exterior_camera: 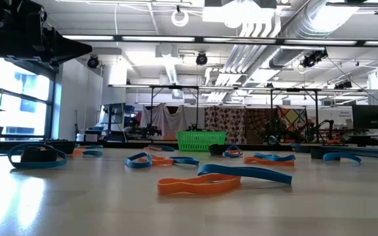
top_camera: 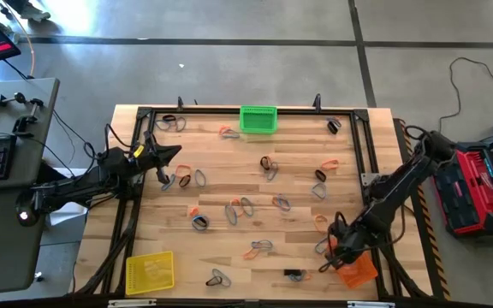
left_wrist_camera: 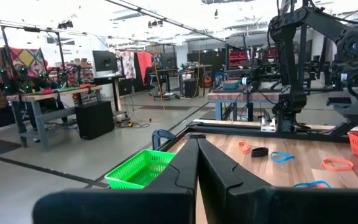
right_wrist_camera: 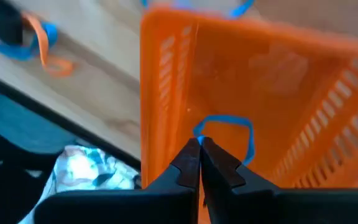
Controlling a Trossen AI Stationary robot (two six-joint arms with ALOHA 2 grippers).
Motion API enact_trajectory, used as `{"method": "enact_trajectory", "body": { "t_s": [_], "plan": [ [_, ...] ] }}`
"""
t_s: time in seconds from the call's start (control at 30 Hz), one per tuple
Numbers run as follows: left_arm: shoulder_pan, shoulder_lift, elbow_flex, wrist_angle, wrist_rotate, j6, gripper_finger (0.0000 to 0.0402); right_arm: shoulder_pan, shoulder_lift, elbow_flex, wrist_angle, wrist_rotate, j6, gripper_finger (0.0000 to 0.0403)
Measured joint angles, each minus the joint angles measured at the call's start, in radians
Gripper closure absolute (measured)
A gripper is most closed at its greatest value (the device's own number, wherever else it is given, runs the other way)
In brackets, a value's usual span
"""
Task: Sort rubber bands into baskets
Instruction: Put the blue rubber band into the orange bin
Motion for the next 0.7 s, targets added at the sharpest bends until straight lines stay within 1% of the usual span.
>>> {"method": "enact_trajectory", "body": {
  "t_s": [0.2, 0.3, 0.43, 0.5, 0.7],
  "plan": [
    [0.000, 0.000, 0.000, -0.001, 0.000, 0.000, 0.0401, 0.050, 0.000, 0.011, 0.001, 0.001, 0.065, 0.0403],
    [0.000, 0.000, 0.000, -0.001, 0.000, 0.001, 0.0401, 0.052, 0.000, 0.011, -0.011, 0.060, 0.053, 0.0403],
    [0.000, 0.000, 0.000, -0.001, 0.000, 0.001, 0.0401, 0.049, 0.001, 0.011, -0.047, 0.180, 0.007, 0.0403],
    [0.000, 0.000, 0.000, -0.001, 0.000, 0.001, 0.0401, 0.049, 0.011, 0.012, -0.054, 0.217, -0.032, 0.0403],
    [0.000, 0.000, 0.000, -0.001, 0.000, 0.001, 0.0401, 0.049, 0.065, 0.012, -0.008, 0.228, -0.145, 0.0403]
  ]
}}
